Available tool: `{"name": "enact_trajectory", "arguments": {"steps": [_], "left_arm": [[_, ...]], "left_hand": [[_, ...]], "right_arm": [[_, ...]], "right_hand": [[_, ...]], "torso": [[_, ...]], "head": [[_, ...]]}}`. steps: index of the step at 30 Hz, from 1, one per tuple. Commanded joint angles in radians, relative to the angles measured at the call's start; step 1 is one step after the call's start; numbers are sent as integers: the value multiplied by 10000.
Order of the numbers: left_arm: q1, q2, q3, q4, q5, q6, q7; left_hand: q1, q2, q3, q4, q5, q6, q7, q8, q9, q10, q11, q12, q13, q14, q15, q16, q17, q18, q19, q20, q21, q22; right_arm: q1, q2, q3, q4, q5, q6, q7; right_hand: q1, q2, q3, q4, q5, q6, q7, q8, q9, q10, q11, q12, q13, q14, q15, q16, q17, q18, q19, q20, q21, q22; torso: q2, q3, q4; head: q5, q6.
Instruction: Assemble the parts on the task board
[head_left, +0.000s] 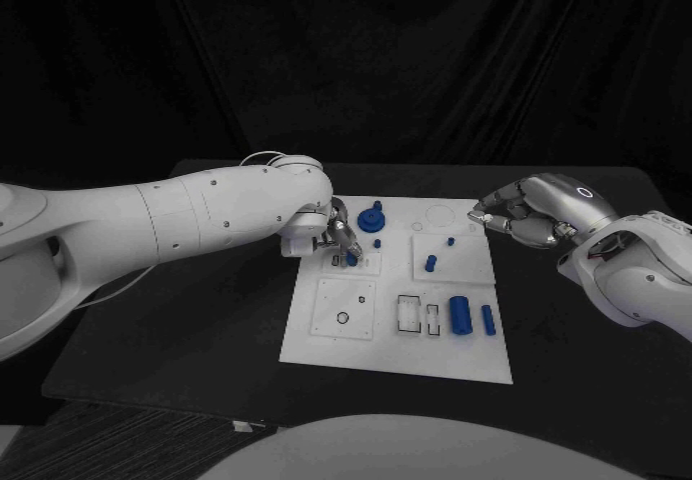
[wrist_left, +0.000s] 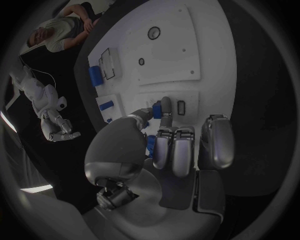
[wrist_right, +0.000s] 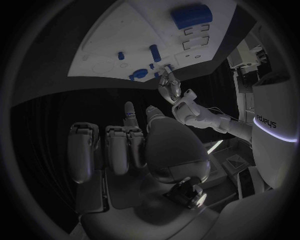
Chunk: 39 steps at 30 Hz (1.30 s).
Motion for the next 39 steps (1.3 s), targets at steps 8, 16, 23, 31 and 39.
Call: {"name": "enact_trajectory", "arguments": {"steps": [8, 16, 23, 31, 39], "left_arm": [[-74, 9, 6, -25, 77, 184, 201], [-97, 47, 6, -59, 77, 182, 247], [-115, 74, 6, -119, 77, 316, 246], [-139, 123, 6, -217, 77, 482, 208], [-157, 72, 6, -207, 77, 396, 250]], "left_hand": [[-75, 2, 71, 0, -49, -48, 31, -64, 13, 850, 41, -69, 2356, 1039, 20, 26, 2634, 166, -76, -6, -67, 1796], [-66, -11, 95, -19, -50, -67, 36, -75, 17, 836, 47, -88, 2337, 1039, 25, 26, 2634, 170, -88, -1, -89, 1790], [-725, -186, -372, 384, -2960, -231, 189, -302, -7, 801, 179, -139, 2289, 1039, 137, 26, 2634, 187, -139, 100, -244, 1764], [-1488, -356, -1377, 1031, -4272, -408, 333, -694, -324, 735, 313, -221, 2210, 1039, 246, 26, 2634, 232, -233, 208, -491, 1708], [-1862, -365, -1964, 1410, -4282, -406, 354, -788, -401, 728, 330, -224, 2208, 1039, 262, 26, 2634, 245, -262, 220, -566, 1693]], "right_arm": [[-26, -22, 6, 11, -24, 7, -146], [-31, 1, 6, 2, -24, 9, -153], [-34, -25, 6, 15, -24, 4, -157], [-38, -29, 6, 20, -24, 10, -149], [-42, -39, 6, 21, -24, 7, -141]], "right_hand": [[139, -11, 82, 5, 57, -34, 51, -45, -16, 1045, 78, 13, 2624, 962, 55, -43, 2078, -34, 674, 78, -26, 2364], [139, -11, 82, 5, 57, -34, 51, -45, -16, 1045, 78, 13, 2624, 962, 55, -43, 2078, -34, 674, 78, -26, 2364], [149, -12, 86, 15, 56, -33, 54, -47, -17, 1045, 80, 13, 2624, 963, 57, -42, 2078, -35, 676, 80, -21, 2366], [152, -15, 86, 20, 54, -33, 55, -47, -18, 1045, 81, 13, 2624, 963, 59, -40, 2081, -35, 675, 81, -22, 2365], [152, -15, 86, 20, 54, -33, 55, -47, -18, 1045, 81, 13, 2624, 963, 59, -40, 2081, -35, 675, 81, -22, 2365]], "torso": [[3, -4, 2], [0, -4, -2], [3, 1, 4], [-2, 0, -6], [0, 0, -7]], "head": [[8, -1], [24, -1], [-8, -1], [3, -1], [7, -1]]}}
